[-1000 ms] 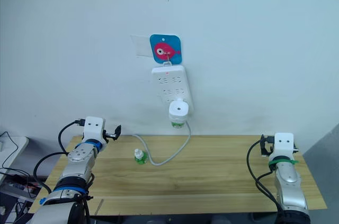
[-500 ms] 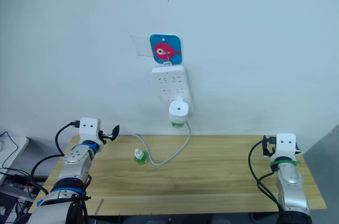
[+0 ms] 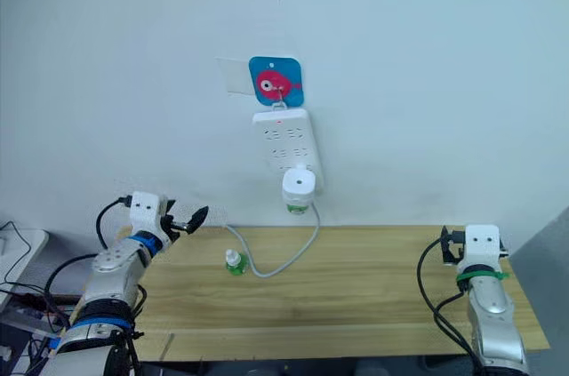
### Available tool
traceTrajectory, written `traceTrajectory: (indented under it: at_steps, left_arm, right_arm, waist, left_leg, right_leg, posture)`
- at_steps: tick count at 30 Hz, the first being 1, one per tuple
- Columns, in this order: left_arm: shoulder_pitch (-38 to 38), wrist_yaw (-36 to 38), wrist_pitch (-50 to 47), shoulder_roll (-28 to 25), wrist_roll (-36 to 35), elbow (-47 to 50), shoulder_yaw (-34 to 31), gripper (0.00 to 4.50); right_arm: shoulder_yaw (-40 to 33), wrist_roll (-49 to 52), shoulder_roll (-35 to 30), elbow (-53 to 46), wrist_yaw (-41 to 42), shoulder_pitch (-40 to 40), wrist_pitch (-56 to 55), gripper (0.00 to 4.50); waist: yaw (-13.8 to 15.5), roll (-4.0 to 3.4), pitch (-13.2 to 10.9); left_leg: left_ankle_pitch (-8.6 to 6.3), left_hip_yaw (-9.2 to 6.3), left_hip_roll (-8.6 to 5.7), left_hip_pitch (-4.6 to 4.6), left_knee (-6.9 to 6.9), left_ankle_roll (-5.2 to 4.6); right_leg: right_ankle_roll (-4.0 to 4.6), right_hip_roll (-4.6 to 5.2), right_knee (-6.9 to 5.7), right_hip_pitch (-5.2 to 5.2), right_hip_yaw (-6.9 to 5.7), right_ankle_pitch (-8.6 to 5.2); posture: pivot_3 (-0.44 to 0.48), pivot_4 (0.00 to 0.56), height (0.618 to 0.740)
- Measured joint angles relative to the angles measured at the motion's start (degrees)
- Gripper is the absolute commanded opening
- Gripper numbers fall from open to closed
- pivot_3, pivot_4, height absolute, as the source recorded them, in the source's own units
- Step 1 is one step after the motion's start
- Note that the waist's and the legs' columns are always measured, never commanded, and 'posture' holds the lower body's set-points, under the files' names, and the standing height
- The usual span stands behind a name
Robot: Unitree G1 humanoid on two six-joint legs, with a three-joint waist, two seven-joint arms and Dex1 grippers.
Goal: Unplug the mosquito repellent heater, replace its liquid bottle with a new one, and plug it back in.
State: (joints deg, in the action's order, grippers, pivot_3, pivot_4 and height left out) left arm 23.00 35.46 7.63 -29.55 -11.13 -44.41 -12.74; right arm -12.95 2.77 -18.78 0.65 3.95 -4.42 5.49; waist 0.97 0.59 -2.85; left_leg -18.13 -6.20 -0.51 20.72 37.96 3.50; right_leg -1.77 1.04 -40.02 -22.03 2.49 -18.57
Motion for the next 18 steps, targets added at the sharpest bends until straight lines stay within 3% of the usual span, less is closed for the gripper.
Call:
traceTrajectory:
  at_steps: [4,8,14,18]
  left_arm:
    - [1.26,8.34,-3.96,-1.73,-1.39,7.18,2.52,4.48]
    - [2.65,15.91,-10.47,-3.62,-4.4,15.69,4.38,3.98]
    - [5.79,22.31,-19.51,-2.44,-7.83,26.89,9.13,3.98]
    - [9.73,24.72,-20.82,-0.31,-8.66,27.73,10.75,3.12]
  right_arm:
    - [3.93,-0.05,-0.24,-13.46,2.82,-2.68,4.86,4.5]
    - [6.06,1.95,0.02,-24.48,5.95,-4.44,7.98,4.5]
    - [11.81,8.74,0.41,-38.41,11.56,-5.84,12.89,4.5]
    - [12.82,9.94,0.34,-40.82,11.96,-4.9,16.94,4.5]
  waist:
    - [-0.19,-0.51,-0.74]
    - [-0.69,-0.55,-1.74]
    - [-1.24,-0.41,-3.6]
    - [-1.76,-0.18,-4.78]
  left_leg:
    - [-0.04,-0.03,-0.02,-0.06,0.05,-0.08]
    - [-0.05,-0.15,0.0,-0.19,0.1,-0.09]
    - [-0.05,-0.23,0.03,-0.49,0.1,-0.09]
    - [-0.05,-0.2,0.03,-0.51,0.13,-0.09]
  right_leg:
    - [0.0,-0.01,0.01,0.12,-0.03,-0.01]
    - [0.01,-0.03,0.02,0.31,-0.11,-0.02]
    - [0.02,-0.04,0.06,0.65,-0.15,-0.03]
    - [0.02,-0.03,0.06,0.65,-0.15,-0.03]
  posture:
    - [0.092,0.14,0.74]
    - [0.071,0.156,0.74]
    - [0.037,0.175,0.74]
    - [0.008,0.193,0.74]
